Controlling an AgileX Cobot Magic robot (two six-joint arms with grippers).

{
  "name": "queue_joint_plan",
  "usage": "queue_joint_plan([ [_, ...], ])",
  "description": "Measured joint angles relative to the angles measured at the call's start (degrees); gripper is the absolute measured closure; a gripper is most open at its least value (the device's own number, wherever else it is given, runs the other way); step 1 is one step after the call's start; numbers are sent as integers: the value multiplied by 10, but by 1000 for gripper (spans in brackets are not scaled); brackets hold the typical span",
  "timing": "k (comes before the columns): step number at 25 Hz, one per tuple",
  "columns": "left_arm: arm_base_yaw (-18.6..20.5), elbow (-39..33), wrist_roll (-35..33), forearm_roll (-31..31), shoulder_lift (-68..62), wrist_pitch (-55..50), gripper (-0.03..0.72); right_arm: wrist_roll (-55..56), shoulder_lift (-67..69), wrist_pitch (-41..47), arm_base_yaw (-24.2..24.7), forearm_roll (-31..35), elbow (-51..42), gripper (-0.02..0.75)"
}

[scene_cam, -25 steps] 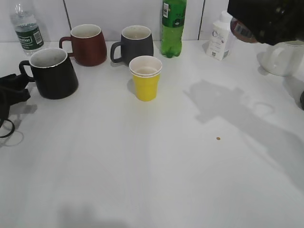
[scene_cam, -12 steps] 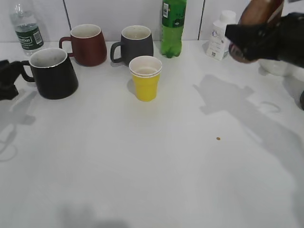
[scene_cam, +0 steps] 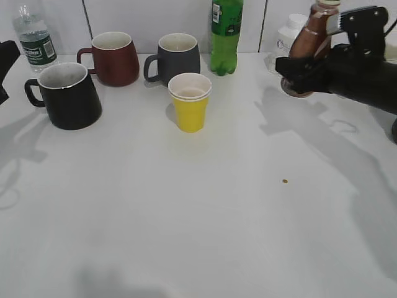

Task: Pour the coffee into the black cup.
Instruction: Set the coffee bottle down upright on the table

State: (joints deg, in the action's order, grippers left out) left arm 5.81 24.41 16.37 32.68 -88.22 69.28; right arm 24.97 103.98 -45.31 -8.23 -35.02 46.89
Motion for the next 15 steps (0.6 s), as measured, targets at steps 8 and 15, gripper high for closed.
queue_joint_plan([
  [8,-1,0,0,23,14,1,435,-27,127,-10,0,1,105,211],
  [15,-1,0,0,26,14,1,435,-38,188,-12,0,1,140,211],
])
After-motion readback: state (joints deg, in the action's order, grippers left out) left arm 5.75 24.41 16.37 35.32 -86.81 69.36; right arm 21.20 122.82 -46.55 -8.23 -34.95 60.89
